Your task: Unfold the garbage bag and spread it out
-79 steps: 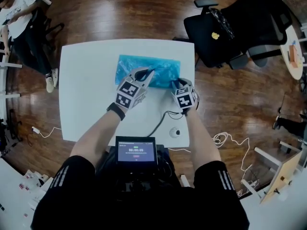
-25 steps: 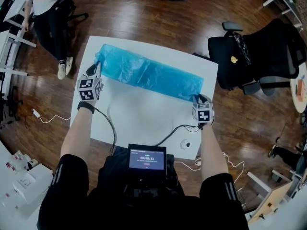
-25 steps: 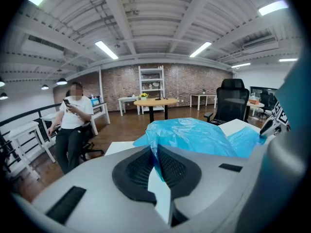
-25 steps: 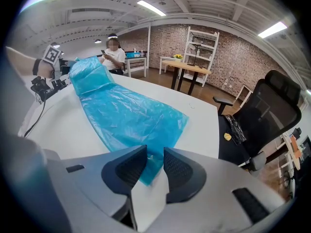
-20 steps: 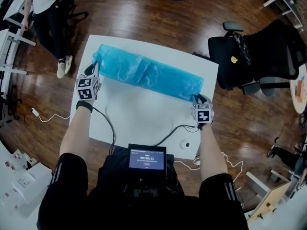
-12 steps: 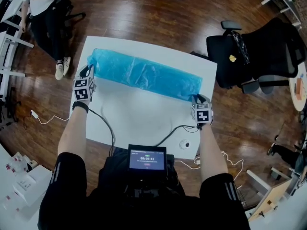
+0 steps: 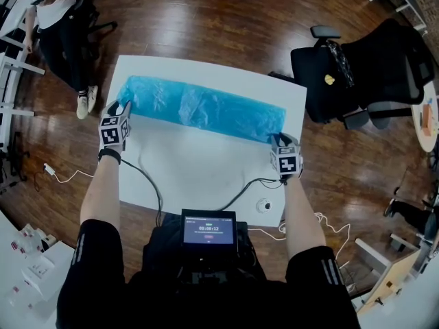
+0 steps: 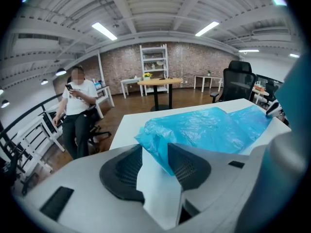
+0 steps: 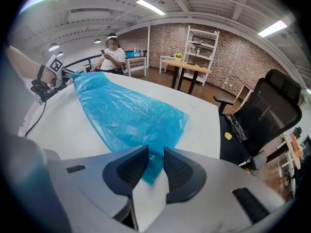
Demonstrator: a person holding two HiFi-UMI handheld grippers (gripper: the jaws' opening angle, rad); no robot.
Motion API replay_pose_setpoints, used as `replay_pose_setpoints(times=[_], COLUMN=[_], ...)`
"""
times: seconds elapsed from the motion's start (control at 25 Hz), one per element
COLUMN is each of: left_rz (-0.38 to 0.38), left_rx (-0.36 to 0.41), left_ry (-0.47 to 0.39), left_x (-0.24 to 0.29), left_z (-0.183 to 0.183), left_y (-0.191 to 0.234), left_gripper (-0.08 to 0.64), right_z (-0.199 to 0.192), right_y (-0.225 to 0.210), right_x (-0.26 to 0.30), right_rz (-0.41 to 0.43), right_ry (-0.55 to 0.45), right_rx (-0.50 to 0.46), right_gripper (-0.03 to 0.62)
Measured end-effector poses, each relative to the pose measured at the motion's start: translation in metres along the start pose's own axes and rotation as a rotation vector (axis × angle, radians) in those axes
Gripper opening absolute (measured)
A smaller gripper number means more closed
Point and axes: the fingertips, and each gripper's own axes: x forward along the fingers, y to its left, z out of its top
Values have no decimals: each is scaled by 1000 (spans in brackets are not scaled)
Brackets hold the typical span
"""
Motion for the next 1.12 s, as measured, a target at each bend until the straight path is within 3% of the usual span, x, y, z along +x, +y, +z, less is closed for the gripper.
replay_pose_setpoints(times=[0.36, 0.48, 0.56, 0.88, 1.12], left_rz=[11, 46, 28, -13, 3], left_rx=[5, 61, 114, 140, 134], left_ry=[93, 147, 172, 201, 186], left_x=[5, 3, 10, 8, 4], left_z=[-24, -30, -39, -28, -18], left_y=[13, 13, 7, -11, -1], left_gripper=[225, 242, 253, 258, 275], right_z=[1, 1, 1, 1, 1], right_y=[0, 0, -1, 0, -2], right_x=[1, 0, 0, 1, 0], right_rz=[1, 2, -3, 1, -1], right_ry=[-7, -1, 1, -6, -5], right_rx=[-11, -7, -11, -8, -8], right_gripper=[126, 126, 126, 126, 126])
